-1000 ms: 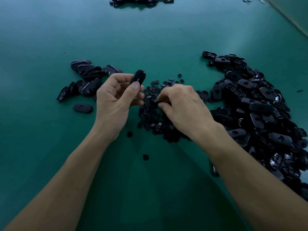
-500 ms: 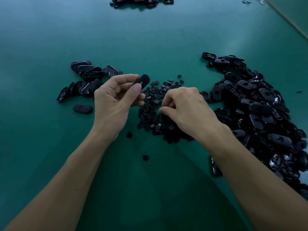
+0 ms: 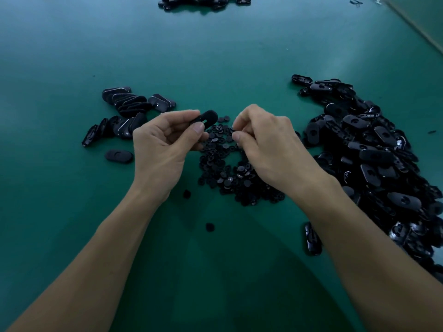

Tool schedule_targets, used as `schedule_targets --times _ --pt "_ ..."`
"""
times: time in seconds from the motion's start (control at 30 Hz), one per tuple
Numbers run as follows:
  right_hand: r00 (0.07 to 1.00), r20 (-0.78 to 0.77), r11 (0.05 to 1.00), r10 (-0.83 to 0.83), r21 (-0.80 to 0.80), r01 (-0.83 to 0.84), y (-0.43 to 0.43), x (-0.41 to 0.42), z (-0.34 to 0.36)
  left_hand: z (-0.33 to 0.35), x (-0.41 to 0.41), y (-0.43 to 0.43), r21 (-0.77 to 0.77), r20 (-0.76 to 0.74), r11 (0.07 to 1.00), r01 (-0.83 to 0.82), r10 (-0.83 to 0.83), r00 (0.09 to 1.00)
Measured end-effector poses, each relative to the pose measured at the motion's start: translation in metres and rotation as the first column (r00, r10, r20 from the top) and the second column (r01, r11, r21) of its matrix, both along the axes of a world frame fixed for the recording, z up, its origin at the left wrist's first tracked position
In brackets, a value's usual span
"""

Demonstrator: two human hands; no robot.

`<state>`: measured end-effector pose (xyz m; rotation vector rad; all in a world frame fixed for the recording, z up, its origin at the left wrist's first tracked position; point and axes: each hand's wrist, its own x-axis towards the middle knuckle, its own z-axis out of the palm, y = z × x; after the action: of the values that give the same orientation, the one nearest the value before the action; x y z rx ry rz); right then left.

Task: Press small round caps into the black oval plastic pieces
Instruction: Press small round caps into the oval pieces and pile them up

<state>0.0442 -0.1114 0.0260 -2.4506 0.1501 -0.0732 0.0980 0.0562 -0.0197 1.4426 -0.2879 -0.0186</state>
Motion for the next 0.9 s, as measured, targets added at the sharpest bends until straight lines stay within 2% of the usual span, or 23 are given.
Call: schedule_targets --times 0.1,0.43,0.67,0.9 --pt "1.0 0.012 1.0 0.017 0.009 -0.017 -0.002 0.001 0.004 0.0 0.0 0.0 0.004 -0.007 1.0 -0.007 0.007 1.0" --pt "0.98 0.199 0.987 -0.014 0.159 -0.019 0.004 0.001 0.01 0.001 -0.001 0.0 0.017 -0.034 1.0 0.005 -0.005 0.999" --pt "0.981 0.193 0.978 -0.021 0.21 -0.021 0.008 0.003 0.012 0.002 -0.002 0.001 0.031 -0.031 0.999 0.043 -0.042 0.999" --pt "0.97 0.238 0.989 -0.039 0.15 0.003 0.018 0.003 0.014 0.002 -0.004 0.001 0.053 0.019 0.996 0.075 -0.076 0.997"
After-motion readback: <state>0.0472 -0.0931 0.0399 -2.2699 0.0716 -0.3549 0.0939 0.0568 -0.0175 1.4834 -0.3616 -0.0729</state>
